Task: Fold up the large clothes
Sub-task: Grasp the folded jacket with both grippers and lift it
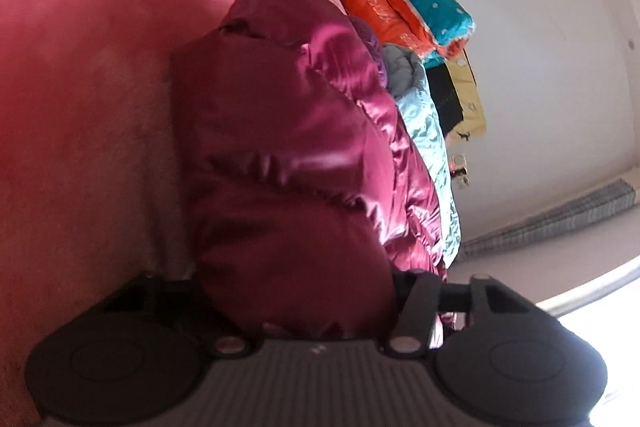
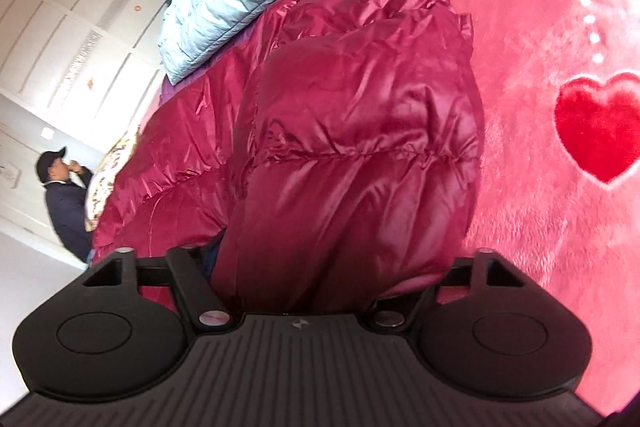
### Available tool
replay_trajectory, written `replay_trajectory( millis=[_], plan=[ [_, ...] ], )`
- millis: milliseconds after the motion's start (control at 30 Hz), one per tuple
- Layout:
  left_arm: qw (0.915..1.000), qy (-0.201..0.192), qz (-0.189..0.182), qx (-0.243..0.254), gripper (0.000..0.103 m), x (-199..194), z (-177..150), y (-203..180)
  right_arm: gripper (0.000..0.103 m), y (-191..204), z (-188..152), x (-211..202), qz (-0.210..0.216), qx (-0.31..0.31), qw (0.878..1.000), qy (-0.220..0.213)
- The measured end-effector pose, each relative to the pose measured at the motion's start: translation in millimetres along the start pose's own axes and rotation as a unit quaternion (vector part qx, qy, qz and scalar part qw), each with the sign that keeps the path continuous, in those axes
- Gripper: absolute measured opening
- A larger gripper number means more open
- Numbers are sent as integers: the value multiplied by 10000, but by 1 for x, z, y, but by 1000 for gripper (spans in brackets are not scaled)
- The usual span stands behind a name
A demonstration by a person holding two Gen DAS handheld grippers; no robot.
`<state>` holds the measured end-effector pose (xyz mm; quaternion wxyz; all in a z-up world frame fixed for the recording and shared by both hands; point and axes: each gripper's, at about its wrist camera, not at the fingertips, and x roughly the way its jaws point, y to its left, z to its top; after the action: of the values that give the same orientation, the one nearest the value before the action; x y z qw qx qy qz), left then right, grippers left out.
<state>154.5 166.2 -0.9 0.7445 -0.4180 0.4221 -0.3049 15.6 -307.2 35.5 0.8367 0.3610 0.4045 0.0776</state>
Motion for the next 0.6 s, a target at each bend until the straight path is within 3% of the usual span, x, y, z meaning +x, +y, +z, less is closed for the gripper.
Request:
replay_trajectory(
  millis=[133,267,600],
  plan=[
    [9999,-93,85,36,44,-4,-7,-9,62,32,-9,-11,-538,-703,9960,-131],
    [9997,-185,156,43,37,-10,-12,-13,53,63,-23,-20,-1065,-1393,9840,-323],
    [9986,-246,326,326,29,-31,-42,-35,48,114,-82,-42,-2192,-2747,9310,-986]
  ],
)
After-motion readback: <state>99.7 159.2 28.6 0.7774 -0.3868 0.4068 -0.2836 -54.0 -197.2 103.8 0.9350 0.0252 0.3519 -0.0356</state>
